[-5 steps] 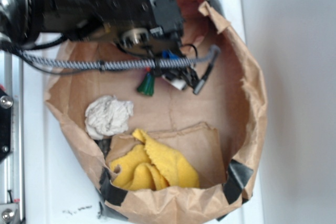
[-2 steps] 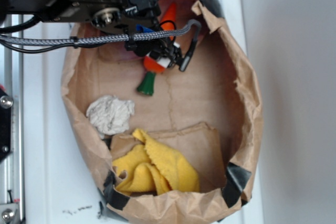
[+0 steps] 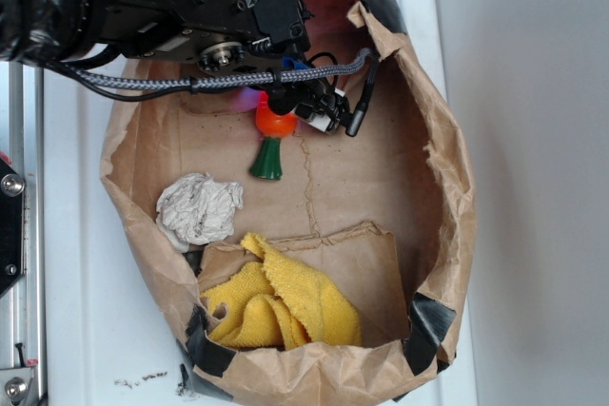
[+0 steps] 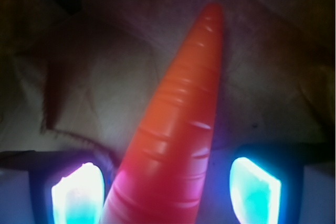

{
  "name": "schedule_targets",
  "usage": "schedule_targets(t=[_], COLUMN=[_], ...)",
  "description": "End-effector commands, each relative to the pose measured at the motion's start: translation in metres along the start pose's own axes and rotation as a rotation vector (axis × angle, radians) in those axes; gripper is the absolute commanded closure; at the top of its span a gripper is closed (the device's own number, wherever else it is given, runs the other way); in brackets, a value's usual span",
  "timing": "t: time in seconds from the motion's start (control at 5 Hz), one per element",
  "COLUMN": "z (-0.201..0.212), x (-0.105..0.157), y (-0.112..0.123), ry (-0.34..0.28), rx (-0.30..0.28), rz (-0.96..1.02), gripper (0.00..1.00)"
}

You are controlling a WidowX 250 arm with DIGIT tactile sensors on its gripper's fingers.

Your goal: Grab the carrot.

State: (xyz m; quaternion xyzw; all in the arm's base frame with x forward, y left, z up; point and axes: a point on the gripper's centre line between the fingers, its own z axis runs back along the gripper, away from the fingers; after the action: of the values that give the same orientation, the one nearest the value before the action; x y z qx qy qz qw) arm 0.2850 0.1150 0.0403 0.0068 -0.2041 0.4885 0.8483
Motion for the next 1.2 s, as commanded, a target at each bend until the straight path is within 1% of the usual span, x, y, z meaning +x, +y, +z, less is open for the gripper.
schedule_targets(t=[0.0,0.2,0.4,0.6,0.8,1.0], z=[0.010,0.015,0.046,0.098,0.134,0.152], x=[0.011,0.010,0.011,0.009,0.002,-0.006], y=[-0.013,-0.015,-0.016,-0.029,-0.049,-0.069], ry=[-0.021,-0.017,0.019,0.088,0.125,0.180], rx=[-0.015,-0.009,-0.018,-0.067,-0.068,-0.033], rz=[0.013,0.000,-0.030,-0.079,-0.125,-0.190], gripper=[1.00,1.00,1.00,1.00,1.00,1.00])
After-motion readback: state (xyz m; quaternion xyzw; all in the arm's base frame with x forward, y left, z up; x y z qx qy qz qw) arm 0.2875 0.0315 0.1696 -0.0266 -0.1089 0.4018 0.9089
